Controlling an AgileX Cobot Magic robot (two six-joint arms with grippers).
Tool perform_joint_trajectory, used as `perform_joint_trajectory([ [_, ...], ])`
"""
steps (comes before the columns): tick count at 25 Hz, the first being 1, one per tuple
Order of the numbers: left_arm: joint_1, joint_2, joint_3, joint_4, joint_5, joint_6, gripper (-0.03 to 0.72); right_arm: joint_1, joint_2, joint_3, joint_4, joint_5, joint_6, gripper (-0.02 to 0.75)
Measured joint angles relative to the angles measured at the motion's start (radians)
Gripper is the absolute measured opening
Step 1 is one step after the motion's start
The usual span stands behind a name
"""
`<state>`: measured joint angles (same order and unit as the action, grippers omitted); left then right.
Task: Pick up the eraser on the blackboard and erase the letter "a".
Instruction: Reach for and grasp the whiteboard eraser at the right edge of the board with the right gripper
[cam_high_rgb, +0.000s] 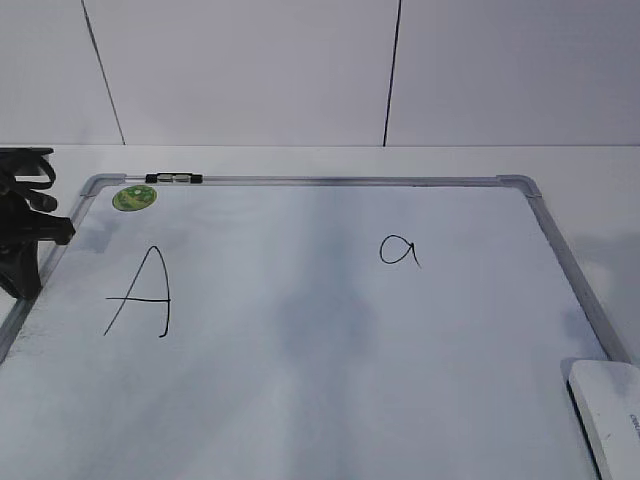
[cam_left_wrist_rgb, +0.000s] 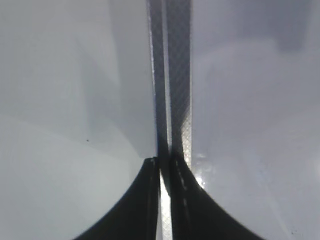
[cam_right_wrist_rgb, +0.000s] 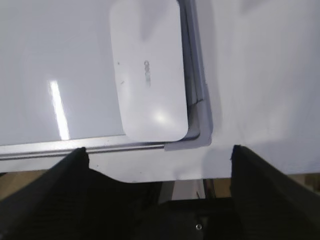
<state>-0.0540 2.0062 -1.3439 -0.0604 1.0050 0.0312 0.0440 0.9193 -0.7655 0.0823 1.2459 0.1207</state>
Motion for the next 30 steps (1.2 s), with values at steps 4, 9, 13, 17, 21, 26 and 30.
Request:
perform_joint_trajectory([
  [4,0.000,0.000,0.000,-0.002,0.000,0.000,0.016,0.000,0.040,0.069,0.038,-0.008,0.000,0.678],
  [9,0.000,0.000,0.000,-0.002,0.000,0.000,0.016,0.000,0.082,0.081,0.038,-0.088,-0.015,0.678],
  [13,0.000,0.000,0.000,-0.002,0.000,0.000,0.016,0.000,0.142,0.081,0.044,-0.152,-0.048,0.678],
  [17,0.000,0.000,0.000,-0.002,0.000,0.000,0.017,0.000,0.212,0.081,0.058,-0.198,-0.079,0.678],
  [21,0.000,0.000,0.000,-0.002,0.000,0.000,0.017,0.000,0.278,0.081,0.064,-0.232,-0.096,0.678],
  [26,0.000,0.000,0.000,-0.002,0.000,0.000,0.016,0.000,0.354,0.081,0.081,-0.261,-0.131,0.678],
  [30,0.000,0.000,0.000,-0.002,0.000,0.000,0.016,0.024,0.403,0.079,0.081,-0.265,-0.138,0.678],
])
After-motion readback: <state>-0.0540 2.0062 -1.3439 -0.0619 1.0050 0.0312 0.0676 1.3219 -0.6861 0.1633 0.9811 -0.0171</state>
